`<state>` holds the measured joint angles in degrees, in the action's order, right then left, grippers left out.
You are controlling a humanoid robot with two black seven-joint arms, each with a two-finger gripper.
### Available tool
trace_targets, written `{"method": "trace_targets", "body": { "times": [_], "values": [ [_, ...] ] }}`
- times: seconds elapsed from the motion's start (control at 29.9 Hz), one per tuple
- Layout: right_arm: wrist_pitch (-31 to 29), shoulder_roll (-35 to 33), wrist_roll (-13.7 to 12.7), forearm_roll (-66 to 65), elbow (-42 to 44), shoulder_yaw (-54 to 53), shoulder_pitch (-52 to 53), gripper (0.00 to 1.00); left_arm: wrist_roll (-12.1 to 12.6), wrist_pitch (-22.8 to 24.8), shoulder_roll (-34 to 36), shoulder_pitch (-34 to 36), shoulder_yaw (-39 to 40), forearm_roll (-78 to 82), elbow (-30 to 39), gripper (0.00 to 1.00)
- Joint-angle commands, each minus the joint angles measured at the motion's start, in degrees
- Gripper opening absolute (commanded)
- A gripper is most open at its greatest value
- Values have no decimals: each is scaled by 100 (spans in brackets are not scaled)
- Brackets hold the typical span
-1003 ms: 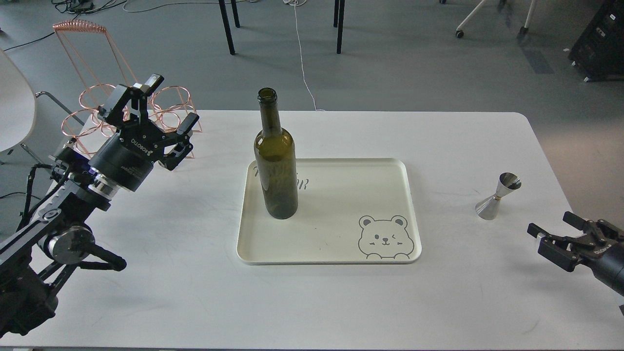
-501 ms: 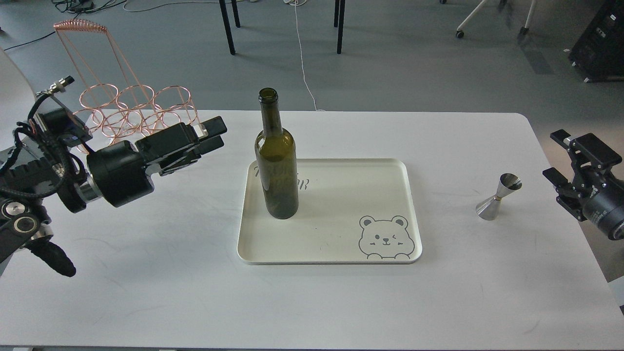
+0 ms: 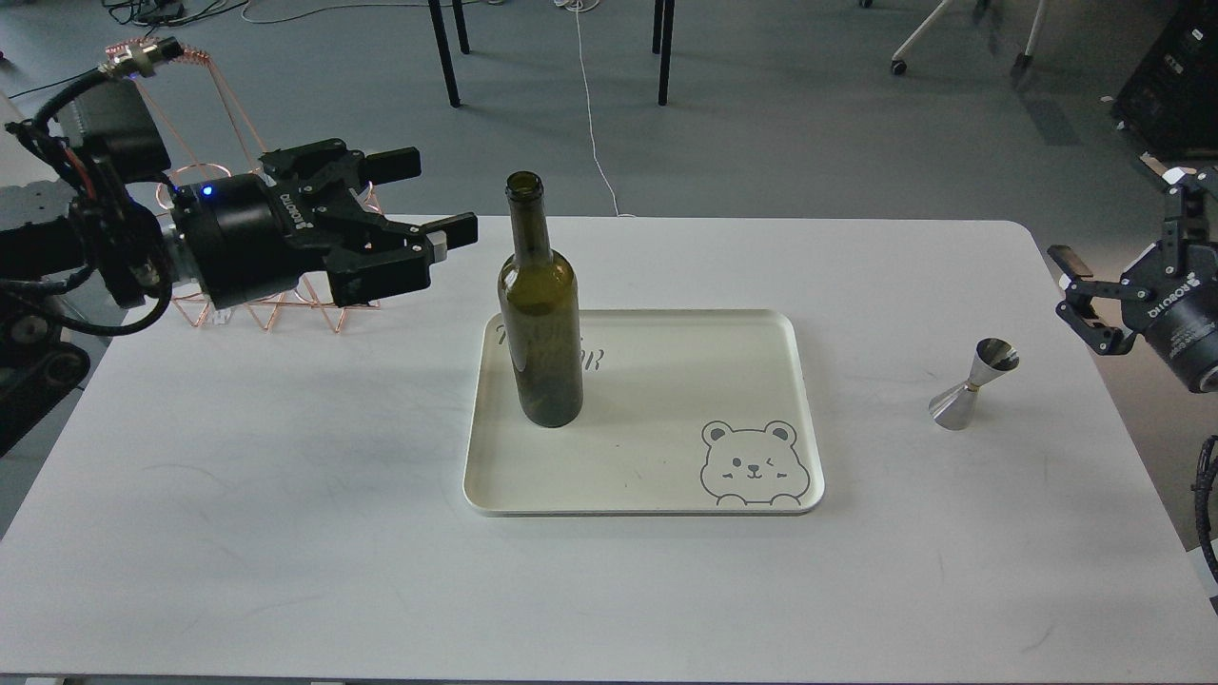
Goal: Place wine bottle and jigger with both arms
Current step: 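Reach the left gripper toward the wine bottle neck, then grasp the green wine bottle with the left gripper and lift it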
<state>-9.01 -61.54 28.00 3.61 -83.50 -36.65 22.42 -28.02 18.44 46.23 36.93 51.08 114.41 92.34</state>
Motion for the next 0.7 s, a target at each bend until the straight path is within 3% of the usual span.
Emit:
{"method": "trace_targets", "body": {
  "times": [0.0,0.5,0.67],
  "values": [
    [-4,2,0,0,0,-8,8,99,2,-173,-448,419,-537,292,-303,99],
    [-4,-7,0,0,18,0,35,99,2,-235,-1116,543,-767,380,-963,99],
    [4,-16,0,0,27,44,35,99,2,-235,-1301,596,-775,380,-1095,95]
  ]
}}
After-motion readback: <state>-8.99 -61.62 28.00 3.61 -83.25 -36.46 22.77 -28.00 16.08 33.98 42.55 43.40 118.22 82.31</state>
